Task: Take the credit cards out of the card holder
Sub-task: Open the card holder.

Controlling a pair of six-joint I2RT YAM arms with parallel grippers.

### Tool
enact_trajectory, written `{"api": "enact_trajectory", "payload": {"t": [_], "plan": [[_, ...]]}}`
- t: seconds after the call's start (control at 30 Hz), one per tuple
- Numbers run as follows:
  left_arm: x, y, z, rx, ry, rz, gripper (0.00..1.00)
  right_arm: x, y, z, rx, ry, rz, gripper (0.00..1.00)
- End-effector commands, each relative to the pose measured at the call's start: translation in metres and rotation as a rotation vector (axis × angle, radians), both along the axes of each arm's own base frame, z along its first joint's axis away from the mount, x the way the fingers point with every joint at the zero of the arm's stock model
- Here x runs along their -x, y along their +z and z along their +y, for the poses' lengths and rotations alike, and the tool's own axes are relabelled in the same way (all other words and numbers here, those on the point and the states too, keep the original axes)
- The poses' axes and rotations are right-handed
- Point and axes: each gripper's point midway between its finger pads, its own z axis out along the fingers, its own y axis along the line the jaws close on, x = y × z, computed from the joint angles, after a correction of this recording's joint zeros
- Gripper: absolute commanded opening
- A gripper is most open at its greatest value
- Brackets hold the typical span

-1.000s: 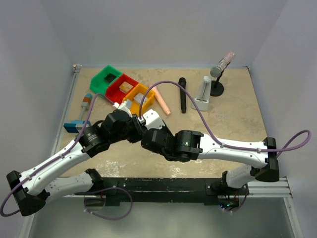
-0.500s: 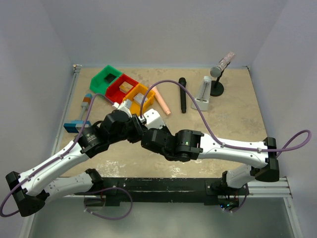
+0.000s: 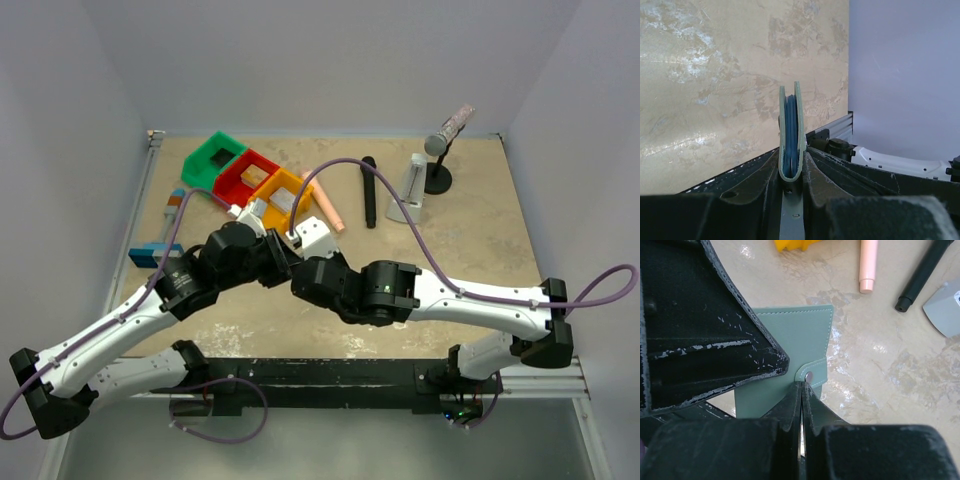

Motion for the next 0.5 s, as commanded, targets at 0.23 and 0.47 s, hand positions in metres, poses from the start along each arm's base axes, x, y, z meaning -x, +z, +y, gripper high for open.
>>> {"api": "enact_trajectory", "payload": {"t": [0.23,0.47], "plan": [[0.015,0.023,-0.008,0.067,-0.105,-0.071,0.00,-0.009,0.009,-0.030,0.021,-0.070,-0.047,0.00],[0.016,0.016,-0.006,0.047,-0.105,-0.067,0.00,-0.009,0.016,-0.034,0.004,-0.074,-0.056,0.00]]}}
